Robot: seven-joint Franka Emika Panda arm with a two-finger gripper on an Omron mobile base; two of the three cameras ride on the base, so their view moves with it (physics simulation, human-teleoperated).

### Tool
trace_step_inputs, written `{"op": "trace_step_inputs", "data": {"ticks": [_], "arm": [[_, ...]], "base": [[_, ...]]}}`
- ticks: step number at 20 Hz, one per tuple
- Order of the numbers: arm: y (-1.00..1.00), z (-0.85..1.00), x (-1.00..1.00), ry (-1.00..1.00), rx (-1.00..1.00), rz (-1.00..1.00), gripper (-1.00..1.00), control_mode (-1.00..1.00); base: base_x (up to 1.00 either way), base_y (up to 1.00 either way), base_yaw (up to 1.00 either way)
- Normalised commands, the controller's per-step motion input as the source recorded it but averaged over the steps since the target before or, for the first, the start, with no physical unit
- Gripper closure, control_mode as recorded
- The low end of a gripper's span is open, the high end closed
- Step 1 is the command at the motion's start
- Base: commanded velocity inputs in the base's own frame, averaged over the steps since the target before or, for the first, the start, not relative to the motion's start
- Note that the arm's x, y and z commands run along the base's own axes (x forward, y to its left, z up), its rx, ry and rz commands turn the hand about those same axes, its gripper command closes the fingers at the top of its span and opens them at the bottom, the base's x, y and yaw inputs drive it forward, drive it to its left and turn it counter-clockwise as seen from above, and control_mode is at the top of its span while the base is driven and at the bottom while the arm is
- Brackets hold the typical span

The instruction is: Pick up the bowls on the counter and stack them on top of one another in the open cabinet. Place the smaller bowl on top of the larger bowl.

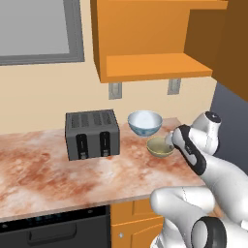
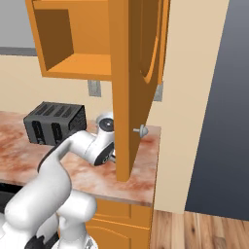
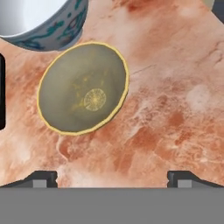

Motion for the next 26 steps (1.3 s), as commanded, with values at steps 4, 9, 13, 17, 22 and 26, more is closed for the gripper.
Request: {"op": "trace_step_inputs", "data": {"ticks": [4, 9, 13, 17, 22, 26], "arm": [[-0.06, -0.17, 0.28, 0.00, 0.00, -0.04, -1.00, -1.00], [-0.03, -0.14, 0.31, -0.01, 0.01, -0.03, -1.00, -1.00], [-0.06, -0.17, 0.23, 0.00, 0.00, -0.03, -1.00, -1.00], [-0.06, -0.19, 0.21, 0.00, 0.00, -0.03, -1.00, -1.00], [0.00, -0.18, 0.15, 0.00, 0.00, -0.01, -1.00, -1.00], [0.00, -0.20, 0.18, 0.00, 0.00, -0.01, -1.00, -1.00]], "base": [[0.00, 0.00, 0.00], [0.00, 0.00, 0.00], [0.00, 0.00, 0.00], [0.00, 0.00, 0.00], [0.00, 0.00, 0.00], [0.00, 0.00, 0.00]]}}
